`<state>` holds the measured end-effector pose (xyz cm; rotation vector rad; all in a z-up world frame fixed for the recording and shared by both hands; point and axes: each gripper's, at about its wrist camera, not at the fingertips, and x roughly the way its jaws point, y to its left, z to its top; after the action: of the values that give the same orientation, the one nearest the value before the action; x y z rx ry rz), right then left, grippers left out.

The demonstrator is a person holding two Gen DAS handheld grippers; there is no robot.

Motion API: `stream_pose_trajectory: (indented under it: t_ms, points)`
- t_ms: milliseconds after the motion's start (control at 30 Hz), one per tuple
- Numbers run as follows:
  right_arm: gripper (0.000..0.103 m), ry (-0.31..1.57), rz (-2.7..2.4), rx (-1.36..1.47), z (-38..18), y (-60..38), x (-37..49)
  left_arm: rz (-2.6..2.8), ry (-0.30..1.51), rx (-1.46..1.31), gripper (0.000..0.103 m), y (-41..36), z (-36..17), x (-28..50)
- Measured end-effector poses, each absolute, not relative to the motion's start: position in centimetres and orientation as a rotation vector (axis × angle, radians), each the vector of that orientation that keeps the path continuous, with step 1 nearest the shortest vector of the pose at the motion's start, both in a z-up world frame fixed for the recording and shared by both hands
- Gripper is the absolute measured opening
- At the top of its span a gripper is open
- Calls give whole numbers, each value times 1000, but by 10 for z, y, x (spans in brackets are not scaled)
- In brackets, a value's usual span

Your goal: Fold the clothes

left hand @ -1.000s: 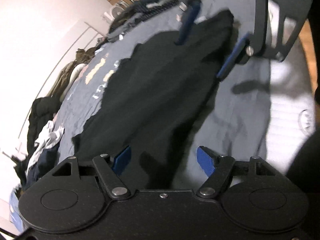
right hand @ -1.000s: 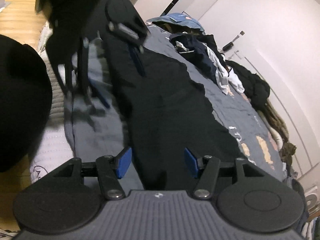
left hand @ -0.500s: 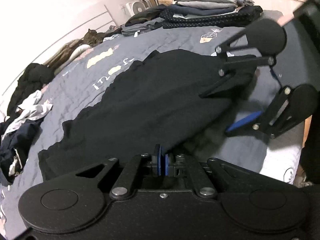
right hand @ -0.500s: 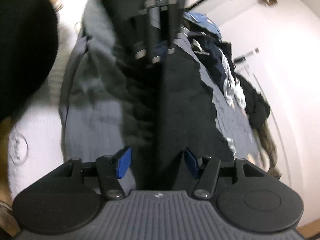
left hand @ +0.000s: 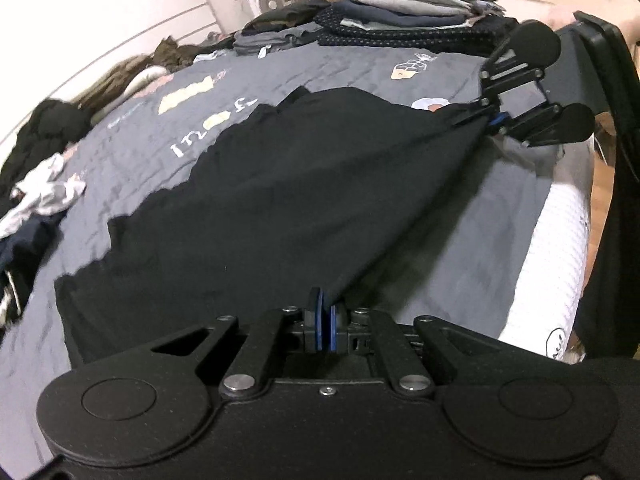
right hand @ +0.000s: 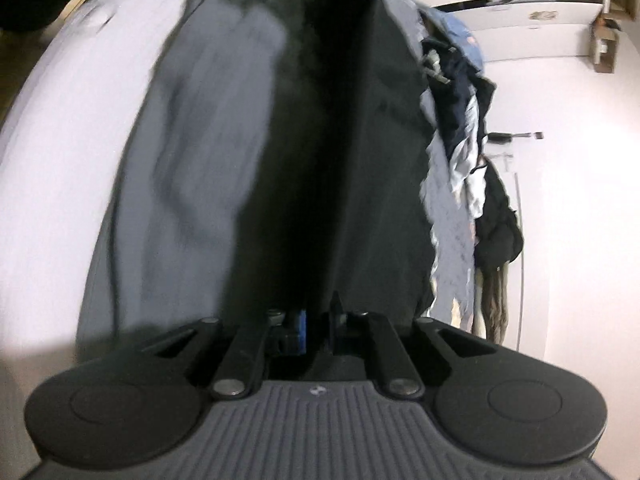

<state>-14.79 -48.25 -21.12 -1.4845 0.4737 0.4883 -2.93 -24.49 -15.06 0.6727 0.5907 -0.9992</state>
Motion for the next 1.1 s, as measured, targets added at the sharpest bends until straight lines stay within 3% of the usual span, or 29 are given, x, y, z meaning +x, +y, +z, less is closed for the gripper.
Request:
stream_pose_trajectory:
  t_ms: [433,567,767,833,900,933,967,1033,1100]
  points:
    - [12,583,481,-1500,-212,-537,-159,-995,601,663,4,-244,-153,-33]
    - [9,785,402,-1476,-217,-567,-148,-993,616,630,4,-240,-153,-29]
    - [14,813,275,-889,-152,-578,-114,-995,650,590,7,-239,-143,-30]
    - [22,809,235,-693,-130,-581,-103,-1004,662,577,14,-236,-137,-34]
    - [40,777,240,-508,-112,-580,-90,-1011,669,560,18,-234,-130,-38]
    - [49,791,249,-434,-112,-581,-86,-1012,662,544,26,-231,-124,-42]
    - [51,803,259,-359,-111,-582,-82,-1011,655,527,37,-229,-119,-45]
    - [51,828,275,-216,-111,-583,-75,-1004,641,478,47,-225,-110,-48]
    - [51,884,269,-162,-120,-588,-73,-1009,639,420,47,-225,-105,-51]
